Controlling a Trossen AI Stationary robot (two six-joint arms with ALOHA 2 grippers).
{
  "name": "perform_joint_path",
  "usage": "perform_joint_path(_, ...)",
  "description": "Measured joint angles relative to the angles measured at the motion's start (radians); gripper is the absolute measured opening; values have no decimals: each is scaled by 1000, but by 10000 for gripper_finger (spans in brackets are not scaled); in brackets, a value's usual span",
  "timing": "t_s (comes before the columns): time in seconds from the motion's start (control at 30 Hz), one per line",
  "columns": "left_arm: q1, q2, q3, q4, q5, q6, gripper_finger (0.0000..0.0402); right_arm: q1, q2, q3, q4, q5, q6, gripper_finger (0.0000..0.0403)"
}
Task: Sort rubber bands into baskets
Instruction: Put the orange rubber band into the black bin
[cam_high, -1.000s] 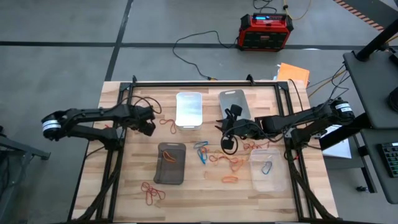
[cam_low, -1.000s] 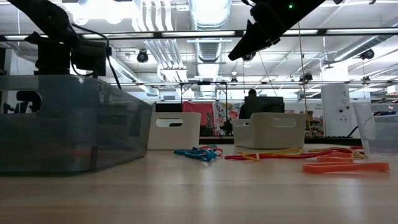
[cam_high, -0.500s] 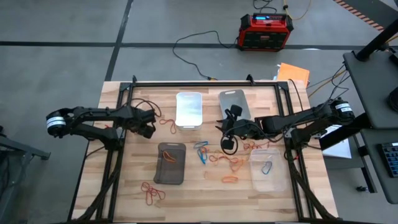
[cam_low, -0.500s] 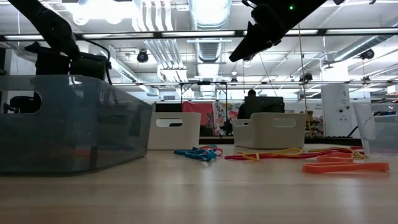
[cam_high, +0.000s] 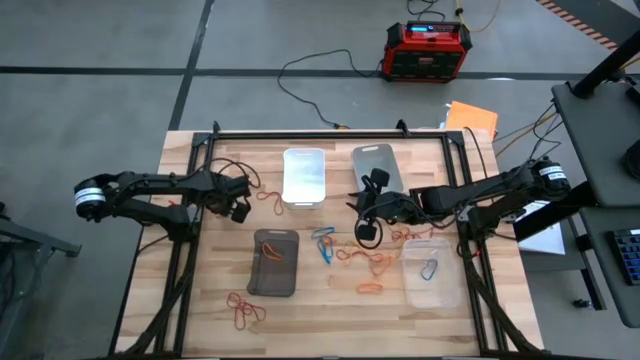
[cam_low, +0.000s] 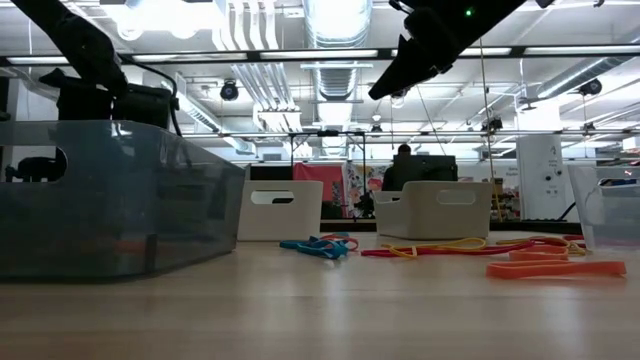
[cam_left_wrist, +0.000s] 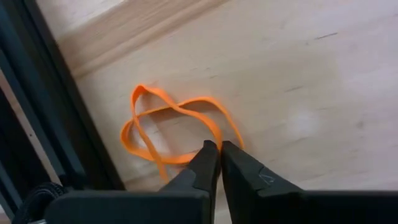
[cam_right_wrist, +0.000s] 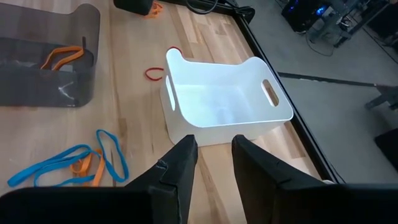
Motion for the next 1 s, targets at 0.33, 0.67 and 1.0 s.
perform_joint_path(0.33, -13, -23, 77, -65, -1, 63, 0, 0, 0, 0, 0, 0, -2, 89)
perform_joint_path(0.67, -102, -60, 237, -188, -28, 112, 0, 0, 1, 0, -1, 0, -2, 96)
perform_joint_path(1.0, -329, -60, 495, -254, -63, 127, 0, 0, 1, 0, -1, 0, -2, 90)
